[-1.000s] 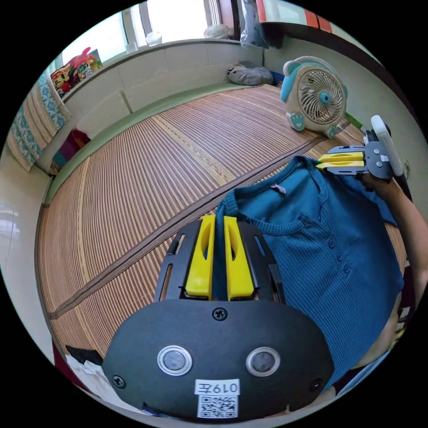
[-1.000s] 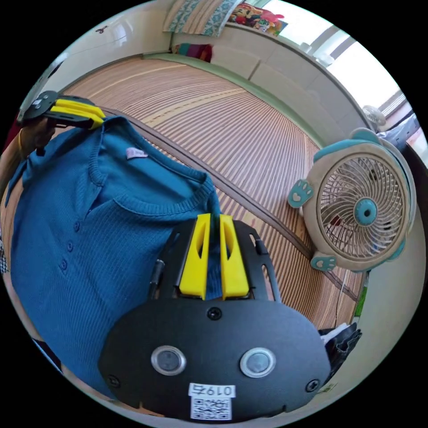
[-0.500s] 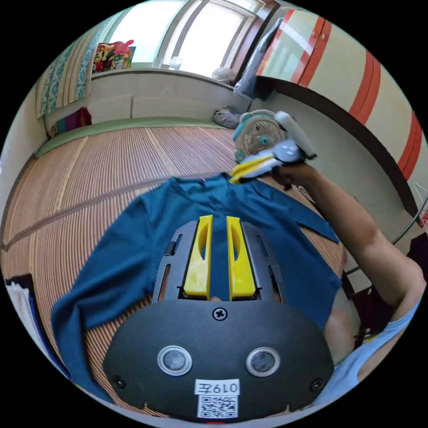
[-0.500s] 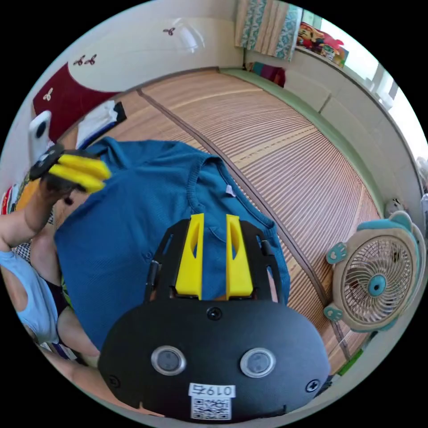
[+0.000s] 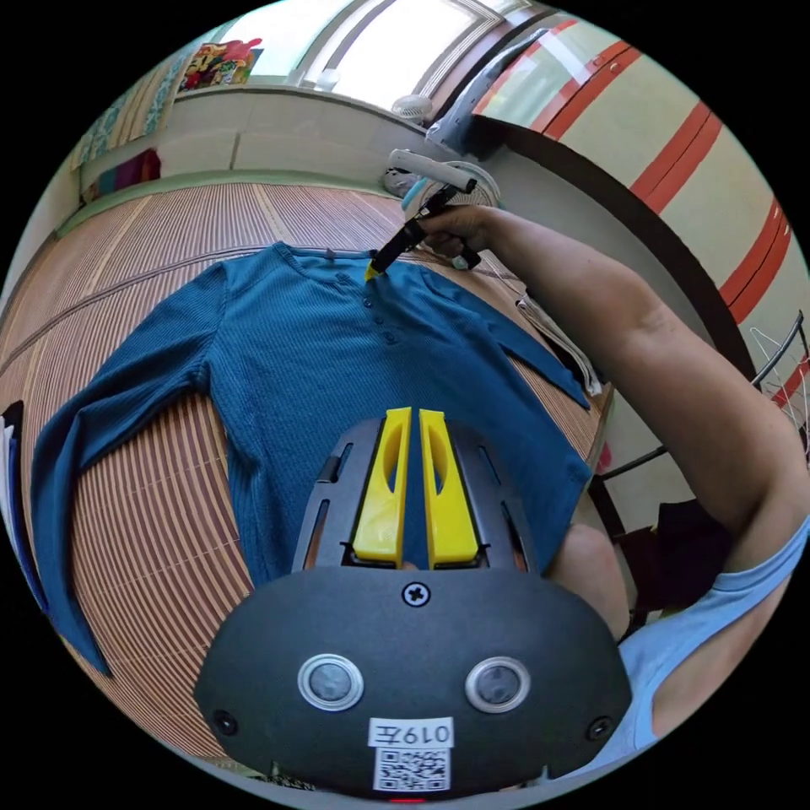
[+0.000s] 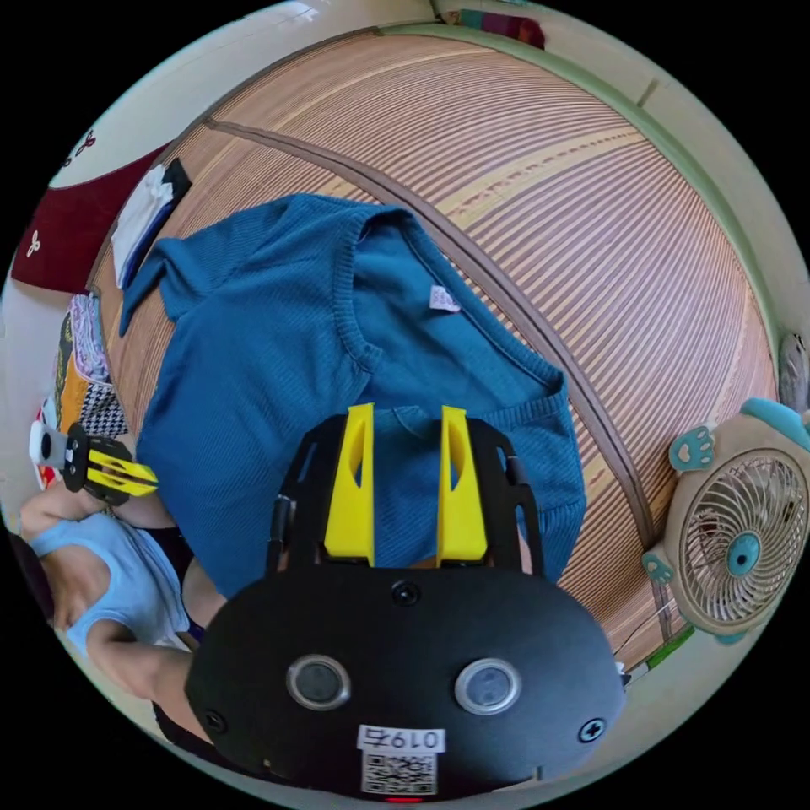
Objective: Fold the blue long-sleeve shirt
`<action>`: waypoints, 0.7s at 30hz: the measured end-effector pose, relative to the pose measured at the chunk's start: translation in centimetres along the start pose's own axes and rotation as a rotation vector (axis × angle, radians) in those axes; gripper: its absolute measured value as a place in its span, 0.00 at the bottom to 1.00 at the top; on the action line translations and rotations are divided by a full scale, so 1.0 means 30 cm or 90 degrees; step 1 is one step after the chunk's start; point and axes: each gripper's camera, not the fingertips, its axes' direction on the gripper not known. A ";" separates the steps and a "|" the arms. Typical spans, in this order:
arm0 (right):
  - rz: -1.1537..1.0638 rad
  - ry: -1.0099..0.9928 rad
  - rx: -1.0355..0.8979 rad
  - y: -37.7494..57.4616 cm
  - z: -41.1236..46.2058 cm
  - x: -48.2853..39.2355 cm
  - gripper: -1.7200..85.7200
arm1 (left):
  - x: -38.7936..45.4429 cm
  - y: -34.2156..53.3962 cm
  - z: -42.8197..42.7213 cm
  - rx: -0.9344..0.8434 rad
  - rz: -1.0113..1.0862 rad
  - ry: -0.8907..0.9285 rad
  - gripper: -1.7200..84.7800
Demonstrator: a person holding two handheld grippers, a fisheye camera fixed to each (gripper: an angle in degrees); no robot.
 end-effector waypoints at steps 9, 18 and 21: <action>-0.102 -0.043 0.094 0.139 -0.110 0.018 0.06 | -0.038 0.008 -0.036 0.014 0.015 0.019 0.03; -0.025 0.068 0.152 0.144 -0.084 0.051 0.07 | -0.063 0.027 -0.032 0.010 0.017 0.011 0.03; -0.052 0.062 0.156 0.115 -0.058 0.013 0.03 | -0.073 0.039 -0.034 0.011 0.014 0.007 0.03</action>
